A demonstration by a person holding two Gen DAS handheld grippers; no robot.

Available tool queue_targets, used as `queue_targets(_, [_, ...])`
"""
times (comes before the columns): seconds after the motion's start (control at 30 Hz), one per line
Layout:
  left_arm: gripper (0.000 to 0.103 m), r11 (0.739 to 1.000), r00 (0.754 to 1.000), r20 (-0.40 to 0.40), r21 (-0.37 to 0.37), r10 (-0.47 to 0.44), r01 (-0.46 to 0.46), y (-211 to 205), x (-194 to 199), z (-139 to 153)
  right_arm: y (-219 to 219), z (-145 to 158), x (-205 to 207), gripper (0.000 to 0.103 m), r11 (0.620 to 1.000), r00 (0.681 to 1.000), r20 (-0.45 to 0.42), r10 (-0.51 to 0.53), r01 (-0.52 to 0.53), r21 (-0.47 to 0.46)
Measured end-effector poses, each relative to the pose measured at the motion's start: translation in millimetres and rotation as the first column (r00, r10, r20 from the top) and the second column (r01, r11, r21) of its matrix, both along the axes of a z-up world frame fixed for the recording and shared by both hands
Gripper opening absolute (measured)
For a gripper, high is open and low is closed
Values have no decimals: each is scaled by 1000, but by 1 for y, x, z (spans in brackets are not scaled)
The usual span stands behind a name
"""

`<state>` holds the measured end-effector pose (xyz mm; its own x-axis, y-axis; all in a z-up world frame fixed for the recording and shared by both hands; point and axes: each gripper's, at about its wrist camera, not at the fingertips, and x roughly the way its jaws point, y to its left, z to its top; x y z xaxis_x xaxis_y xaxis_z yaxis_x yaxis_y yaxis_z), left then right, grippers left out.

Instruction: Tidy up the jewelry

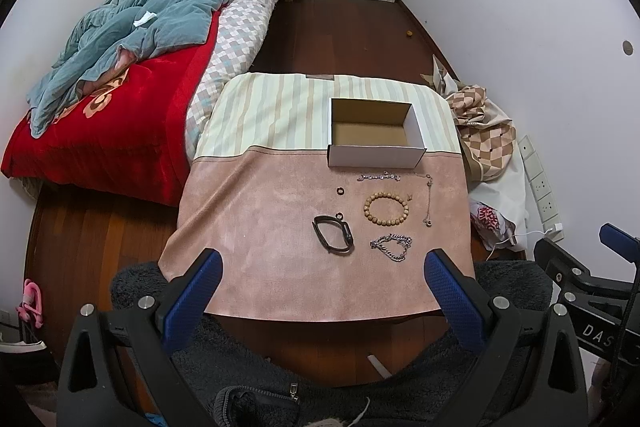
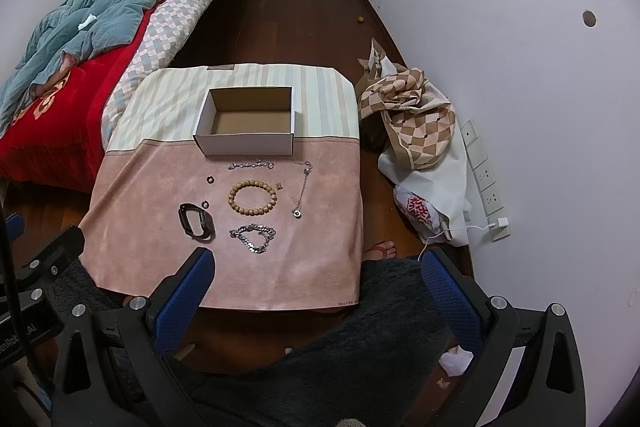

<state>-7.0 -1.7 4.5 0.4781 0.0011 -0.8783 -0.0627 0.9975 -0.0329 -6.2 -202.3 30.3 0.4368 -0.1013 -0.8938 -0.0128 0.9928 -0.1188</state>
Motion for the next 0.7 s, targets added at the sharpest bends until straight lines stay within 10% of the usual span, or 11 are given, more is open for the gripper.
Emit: queue_targets(0.7, [103,1000,1000,-4,-7,2,-2,2,2,-1,-4,12,5,103,1000,1000,11,8,-8,-12])
